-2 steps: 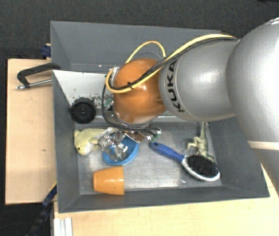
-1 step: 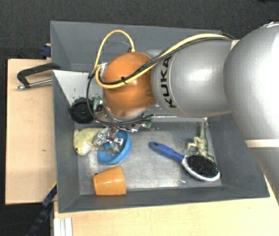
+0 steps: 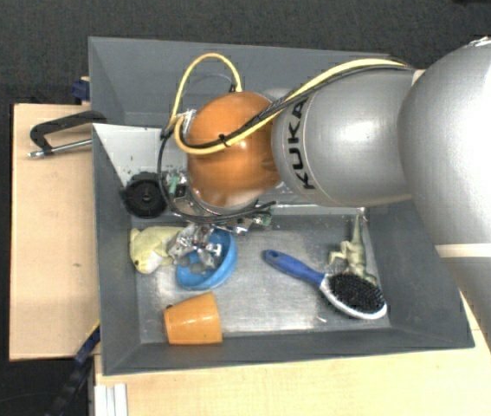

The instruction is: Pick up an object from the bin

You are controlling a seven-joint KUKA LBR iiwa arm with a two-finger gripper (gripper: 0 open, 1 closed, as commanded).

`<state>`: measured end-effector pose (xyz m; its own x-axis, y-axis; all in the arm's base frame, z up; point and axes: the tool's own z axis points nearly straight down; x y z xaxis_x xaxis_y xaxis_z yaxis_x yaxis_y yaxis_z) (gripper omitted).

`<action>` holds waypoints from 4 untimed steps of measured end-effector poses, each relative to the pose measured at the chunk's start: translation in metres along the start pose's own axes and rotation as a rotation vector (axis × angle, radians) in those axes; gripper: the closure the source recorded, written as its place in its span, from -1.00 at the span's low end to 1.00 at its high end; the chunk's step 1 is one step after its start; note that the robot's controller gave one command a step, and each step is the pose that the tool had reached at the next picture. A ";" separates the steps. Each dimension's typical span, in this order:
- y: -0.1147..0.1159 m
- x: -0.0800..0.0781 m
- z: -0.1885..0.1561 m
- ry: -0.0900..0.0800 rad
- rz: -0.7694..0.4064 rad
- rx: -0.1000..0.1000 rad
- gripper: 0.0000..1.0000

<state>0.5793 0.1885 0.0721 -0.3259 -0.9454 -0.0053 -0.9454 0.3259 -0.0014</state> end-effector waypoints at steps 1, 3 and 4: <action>0.001 0.007 0.000 0.000 -0.003 0.000 1.00; -0.016 0.020 0.000 0.000 0.001 0.001 -1.00; -0.016 0.019 0.000 0.000 0.001 0.000 1.00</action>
Offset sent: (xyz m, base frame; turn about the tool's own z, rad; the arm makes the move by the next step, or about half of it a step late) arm -0.0045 -0.0087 -0.0021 -0.0058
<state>0.5883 0.1650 0.0719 -0.3266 -0.9451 -0.0057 -0.9452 0.3266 -0.0017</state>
